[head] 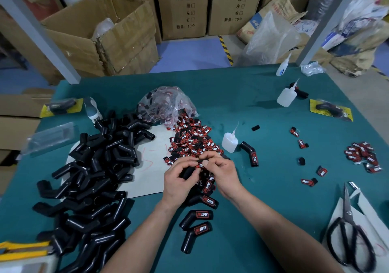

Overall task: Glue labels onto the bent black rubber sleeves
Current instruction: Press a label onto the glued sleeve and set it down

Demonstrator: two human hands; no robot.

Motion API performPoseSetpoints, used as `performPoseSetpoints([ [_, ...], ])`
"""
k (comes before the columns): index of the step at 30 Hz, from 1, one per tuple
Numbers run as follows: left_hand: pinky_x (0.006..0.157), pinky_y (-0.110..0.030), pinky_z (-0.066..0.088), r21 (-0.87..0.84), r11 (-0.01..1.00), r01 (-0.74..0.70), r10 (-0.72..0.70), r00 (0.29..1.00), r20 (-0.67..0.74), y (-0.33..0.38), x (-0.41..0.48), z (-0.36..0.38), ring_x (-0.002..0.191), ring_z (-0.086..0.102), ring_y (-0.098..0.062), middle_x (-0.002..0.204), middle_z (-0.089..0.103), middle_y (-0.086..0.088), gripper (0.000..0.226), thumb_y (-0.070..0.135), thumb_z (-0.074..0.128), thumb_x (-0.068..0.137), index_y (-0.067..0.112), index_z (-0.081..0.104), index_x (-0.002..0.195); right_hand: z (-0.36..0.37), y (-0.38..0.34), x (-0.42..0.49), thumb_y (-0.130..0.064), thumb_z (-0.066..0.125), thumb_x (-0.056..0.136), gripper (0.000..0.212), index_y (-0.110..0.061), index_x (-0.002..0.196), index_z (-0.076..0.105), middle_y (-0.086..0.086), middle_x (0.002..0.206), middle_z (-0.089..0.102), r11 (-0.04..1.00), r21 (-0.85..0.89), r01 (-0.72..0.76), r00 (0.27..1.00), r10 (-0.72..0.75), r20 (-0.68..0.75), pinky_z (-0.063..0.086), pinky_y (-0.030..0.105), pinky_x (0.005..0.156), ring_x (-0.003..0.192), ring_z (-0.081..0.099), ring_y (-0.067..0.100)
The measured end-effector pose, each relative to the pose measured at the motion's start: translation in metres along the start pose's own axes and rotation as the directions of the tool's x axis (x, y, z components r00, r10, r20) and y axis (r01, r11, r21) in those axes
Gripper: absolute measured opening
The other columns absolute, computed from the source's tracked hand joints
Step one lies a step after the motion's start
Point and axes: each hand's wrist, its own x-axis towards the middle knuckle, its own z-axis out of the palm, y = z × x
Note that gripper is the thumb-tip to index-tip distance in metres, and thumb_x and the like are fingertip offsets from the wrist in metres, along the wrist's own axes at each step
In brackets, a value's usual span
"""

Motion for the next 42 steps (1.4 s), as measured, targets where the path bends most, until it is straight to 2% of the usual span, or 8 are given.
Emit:
performPoseSetpoints([
  [6, 0.097, -0.025, 0.052, 0.009, 1.0, -0.008, 0.008, 1.0, 0.005, -0.0013, 0.0006, 0.001, 0.104, 0.071, -0.016, 0.11, 0.073, 0.015, 0.022, 0.014, 0.076, 0.085, 0.029, 0.075, 0.101, -0.0003, 0.0016, 0.0002, -0.011, 0.069, 0.081, 0.024, -0.019, 0.059, 0.07, -0.006, 0.095, 0.069, 0.998, 0.058, -0.034, 0.999, 0.034, -0.004, 0.049, 0.023, 0.088, 0.095, 0.063, 0.01],
  [13, 0.097, -0.023, 0.051, 0.017, 1.0, -0.023, 0.023, 1.0, 0.006, -0.0023, 0.001, 0.001, 0.105, 0.071, -0.014, 0.112, 0.072, 0.016, 0.03, 0.014, 0.077, 0.085, 0.038, 0.074, 0.103, -0.0003, 0.0021, 0.0008, -0.008, 0.067, 0.081, 0.026, -0.019, 0.058, 0.07, -0.007, 0.094, 0.069, 0.999, 0.038, -0.03, 0.999, 0.03, -0.019, 0.049, 0.022, 0.088, 0.094, 0.063, 0.009],
  [21, 0.098, -0.024, 0.052, 0.012, 1.0, -0.023, 0.023, 1.0, 0.01, -0.0023, 0.001, 0.0012, 0.105, 0.071, -0.015, 0.112, 0.072, 0.015, 0.035, 0.015, 0.077, 0.085, 0.043, 0.074, 0.105, -0.0007, 0.0021, 0.001, -0.024, 0.073, 0.076, 0.017, -0.018, 0.061, 0.072, -0.006, 0.096, 0.069, 0.999, 0.027, -0.036, 0.999, 0.037, -0.011, 0.049, 0.022, 0.089, 0.095, 0.064, 0.009],
  [23, 0.097, -0.024, 0.052, 0.006, 1.0, -0.024, 0.024, 1.0, 0.005, -0.0026, 0.001, 0.0007, 0.105, 0.071, -0.016, 0.112, 0.072, 0.015, 0.034, 0.015, 0.077, 0.085, 0.042, 0.074, 0.105, -0.001, 0.0023, 0.0013, -0.026, 0.071, 0.079, 0.017, -0.015, 0.067, 0.075, -0.004, 0.099, 0.07, 0.998, 0.029, -0.054, 0.999, 0.054, -0.002, 0.049, 0.024, 0.089, 0.097, 0.064, 0.011],
  [27, 0.098, -0.025, 0.051, -0.016, 1.0, -0.01, 0.01, 1.0, -0.013, -0.0025, 0.0016, -0.0001, 0.105, 0.071, -0.016, 0.111, 0.073, 0.013, 0.031, 0.016, 0.076, 0.086, 0.042, 0.074, 0.104, -0.0011, 0.0024, -0.0002, -0.03, 0.058, 0.093, 0.025, -0.013, 0.095, 0.077, 0.004, 0.107, 0.069, 0.997, 0.017, -0.069, 0.998, 0.068, 0.008, 0.048, 0.029, 0.096, 0.103, 0.063, 0.018],
  [33, 0.098, -0.026, 0.052, -0.002, 1.0, -0.007, 0.007, 1.0, 0.004, -0.004, -0.0003, 0.0004, 0.106, 0.071, -0.017, 0.111, 0.072, 0.013, 0.031, 0.017, 0.077, 0.085, 0.042, 0.075, 0.104, 0.0015, -0.0033, -0.0025, -0.03, 0.068, 0.085, 0.021, -0.024, 0.065, 0.072, -0.006, 0.099, 0.071, 0.99, -0.14, 0.01, 1.0, -0.013, -0.026, 0.048, 0.022, 0.089, 0.097, 0.065, 0.01],
  [38, 0.098, -0.024, 0.052, 0.006, 1.0, -0.026, 0.026, 1.0, 0.007, -0.0036, -0.0002, 0.0013, 0.105, 0.071, -0.015, 0.112, 0.072, 0.016, 0.034, 0.015, 0.077, 0.085, 0.043, 0.074, 0.105, -0.0006, 0.0008, 0.0002, -0.014, 0.066, 0.087, 0.031, -0.027, 0.058, 0.068, -0.009, 0.096, 0.07, 0.994, -0.109, 0.01, 1.0, -0.012, -0.017, 0.047, 0.024, 0.091, 0.095, 0.063, 0.008],
  [42, 0.098, -0.026, 0.052, 0.008, 1.0, -0.028, 0.027, 1.0, 0.014, -0.0066, 0.0003, 0.0015, 0.106, 0.071, -0.017, 0.113, 0.073, 0.014, 0.034, 0.015, 0.077, 0.086, 0.042, 0.074, 0.106, 0.0013, 0.0, -0.0008, -0.025, 0.069, 0.084, 0.026, -0.025, 0.059, 0.067, -0.011, 0.096, 0.069, 0.997, -0.074, 0.014, 1.0, -0.016, -0.022, 0.046, 0.024, 0.091, 0.095, 0.062, 0.007],
])
